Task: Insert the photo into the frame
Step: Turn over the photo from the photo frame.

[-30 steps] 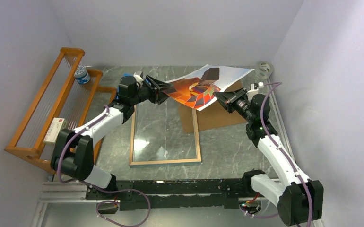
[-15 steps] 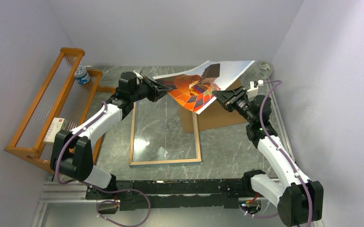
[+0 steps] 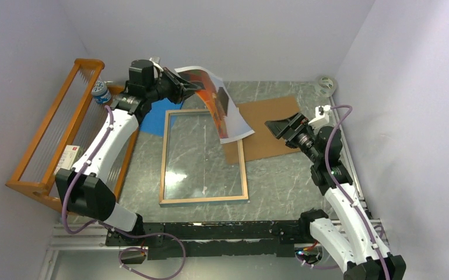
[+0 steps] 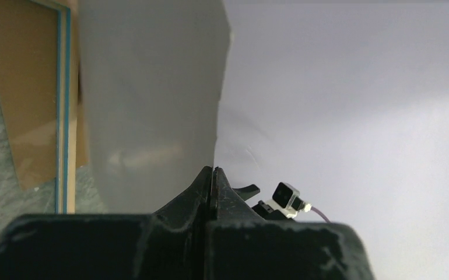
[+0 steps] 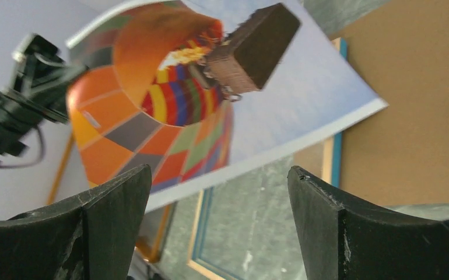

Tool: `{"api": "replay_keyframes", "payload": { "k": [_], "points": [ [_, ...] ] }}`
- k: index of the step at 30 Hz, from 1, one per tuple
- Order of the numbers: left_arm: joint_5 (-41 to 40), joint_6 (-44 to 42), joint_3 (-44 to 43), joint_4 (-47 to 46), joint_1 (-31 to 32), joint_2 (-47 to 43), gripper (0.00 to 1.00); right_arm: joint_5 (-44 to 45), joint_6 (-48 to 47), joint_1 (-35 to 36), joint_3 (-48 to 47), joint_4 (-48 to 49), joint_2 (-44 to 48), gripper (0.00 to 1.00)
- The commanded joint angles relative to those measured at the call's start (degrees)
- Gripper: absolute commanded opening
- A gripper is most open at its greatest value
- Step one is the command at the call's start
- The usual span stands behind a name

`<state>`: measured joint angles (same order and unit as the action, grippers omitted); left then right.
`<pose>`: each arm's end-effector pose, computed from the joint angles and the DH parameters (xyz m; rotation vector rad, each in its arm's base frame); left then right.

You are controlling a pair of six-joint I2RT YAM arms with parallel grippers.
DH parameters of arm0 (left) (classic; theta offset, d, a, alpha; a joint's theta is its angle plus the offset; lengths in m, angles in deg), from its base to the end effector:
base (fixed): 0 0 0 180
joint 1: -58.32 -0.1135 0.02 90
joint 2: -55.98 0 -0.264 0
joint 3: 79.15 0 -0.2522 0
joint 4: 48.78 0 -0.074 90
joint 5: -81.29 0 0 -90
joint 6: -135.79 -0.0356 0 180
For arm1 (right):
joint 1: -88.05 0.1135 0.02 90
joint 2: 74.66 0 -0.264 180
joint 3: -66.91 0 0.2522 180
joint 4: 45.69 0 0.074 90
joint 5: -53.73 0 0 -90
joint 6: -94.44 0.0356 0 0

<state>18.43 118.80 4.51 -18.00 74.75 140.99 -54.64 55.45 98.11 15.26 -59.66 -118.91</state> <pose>0.3253 -0.1129 0.3909 -0.6941 2.0625 -1.4356 0.1832 0.0439 0.3179 0.3819 1.7553 1.0529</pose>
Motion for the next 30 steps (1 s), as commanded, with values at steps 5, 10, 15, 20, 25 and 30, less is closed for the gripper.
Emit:
{"api": "replay_keyframes", "payload": {
  "k": [5,10,15,20,25,30],
  "points": [
    [1.6,-2.63,-13.84,11.94,-2.8,1.88,0.02,3.41,-24.99,5.32,-9.13,-6.15,-1.31,0.9],
    [1.0,0.07,-18.28,15.64,-3.33,1.85,0.02,10.36,-33.49,16.17,-11.65,-4.65,-4.54,0.89],
    [0.87,6.26,-18.23,13.58,-3.4,-0.02,0.03,17.93,-39.46,27.95,-8.37,5.85,-6.03,0.89],
    [-2.43,9.06,-22.74,19.67,-3.4,-1.0,0.03,19.64,-44.13,31.6,-3.7,18.89,-6.81,0.89],
    [-4.3,10.44,-24.15,21.38,-3.41,-1.93,0.03,19.92,-52.75,35.79,-2.39,26.1,-8.7,0.9],
    [-2.71,12.18,-22.86,19.07,-3.41,-2.21,0.03,22.28,-56.68,39.21,-3.85,28.29,-12.05,0.9]
  ]
}}
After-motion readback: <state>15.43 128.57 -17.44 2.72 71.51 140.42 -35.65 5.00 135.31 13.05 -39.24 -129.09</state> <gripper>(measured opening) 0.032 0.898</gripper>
